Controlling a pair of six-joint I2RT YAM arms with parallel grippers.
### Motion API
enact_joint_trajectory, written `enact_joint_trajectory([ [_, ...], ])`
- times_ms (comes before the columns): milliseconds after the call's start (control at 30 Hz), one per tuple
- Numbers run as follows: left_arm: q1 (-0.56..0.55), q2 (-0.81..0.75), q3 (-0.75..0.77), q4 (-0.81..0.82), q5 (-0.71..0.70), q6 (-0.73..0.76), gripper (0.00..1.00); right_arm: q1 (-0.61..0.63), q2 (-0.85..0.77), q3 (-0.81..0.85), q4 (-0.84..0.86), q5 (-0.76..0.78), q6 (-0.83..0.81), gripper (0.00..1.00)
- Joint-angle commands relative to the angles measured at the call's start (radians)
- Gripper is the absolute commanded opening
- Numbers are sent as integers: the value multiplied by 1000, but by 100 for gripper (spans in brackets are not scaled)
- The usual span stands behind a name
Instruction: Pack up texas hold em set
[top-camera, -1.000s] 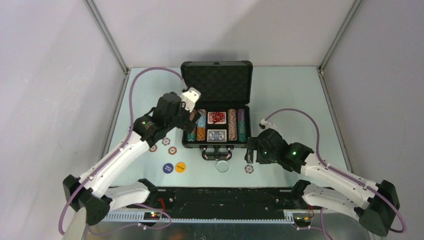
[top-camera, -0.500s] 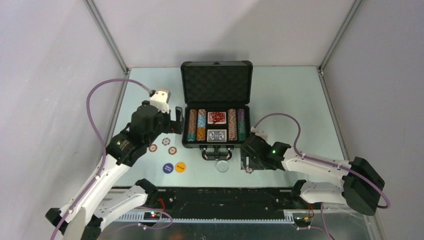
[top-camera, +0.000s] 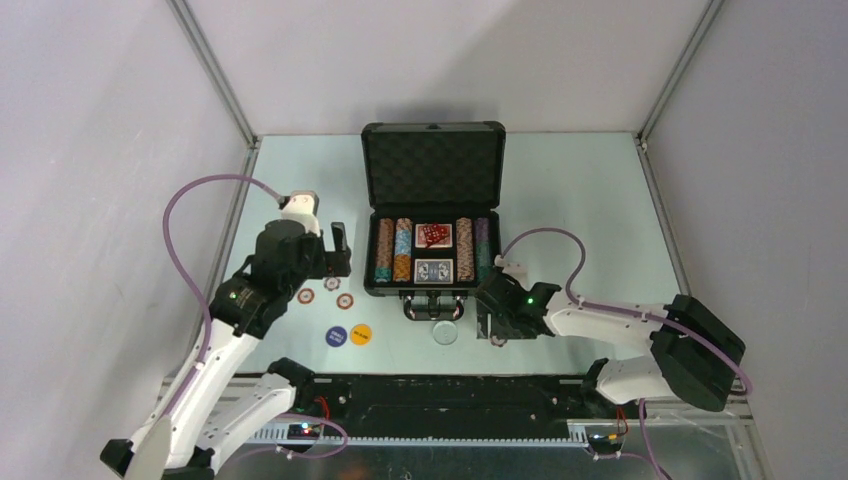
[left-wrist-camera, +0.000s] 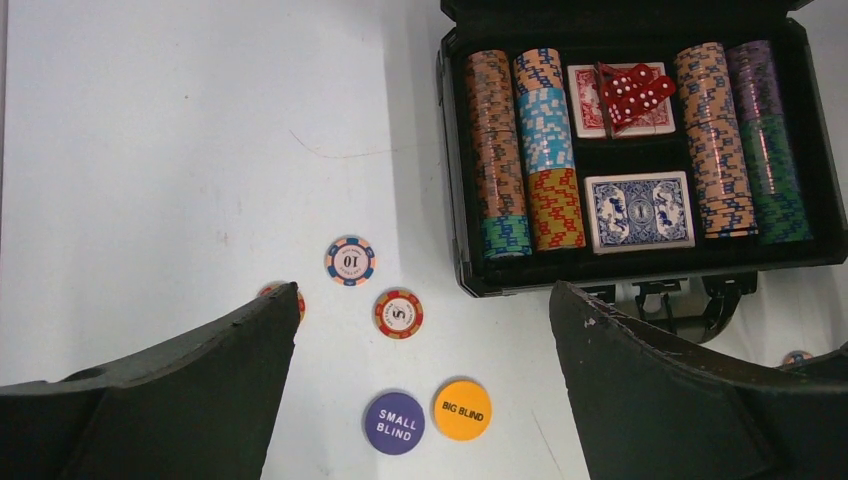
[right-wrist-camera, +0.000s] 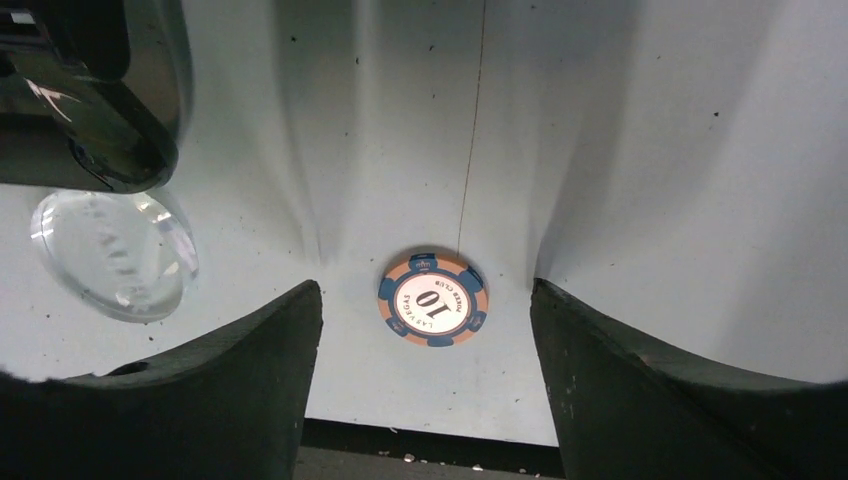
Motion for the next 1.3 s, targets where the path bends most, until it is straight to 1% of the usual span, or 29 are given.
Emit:
enact_joint_trajectory([
  [0, 10, -13, 5, 13, 24, -11, 100, 10, 32, 2, -3, 49, 41, 78],
  [267, 10, 9, -3, 14, 51, -8, 100, 59, 92, 34, -93, 97, 69, 69],
  [433, 10, 21, -5, 14, 57, -7, 100, 107, 141, 77, -153, 118, 81, 62],
  [600, 11, 22, -7, 14, 64, -8, 100, 129, 174, 90, -174, 125, 102, 53],
  [767, 10, 29, -5, 14, 73, -10, 100, 139, 162, 90, -188, 132, 123, 51],
  [833, 11, 36, -4, 14, 84, -12, 100, 139, 159, 90, -192, 139, 126, 47],
  [900, 11, 43, -4, 14, 110, -11, 100, 141, 150, 91, -195, 148, 129, 45],
  [1100, 9, 67, -6, 15, 227, -28, 95, 159, 89, 91, -191, 192, 116, 41],
  [1267, -9, 93, -17, 17, 305, -50, 94, 180, 17, 91, -171, 221, 76, 41],
])
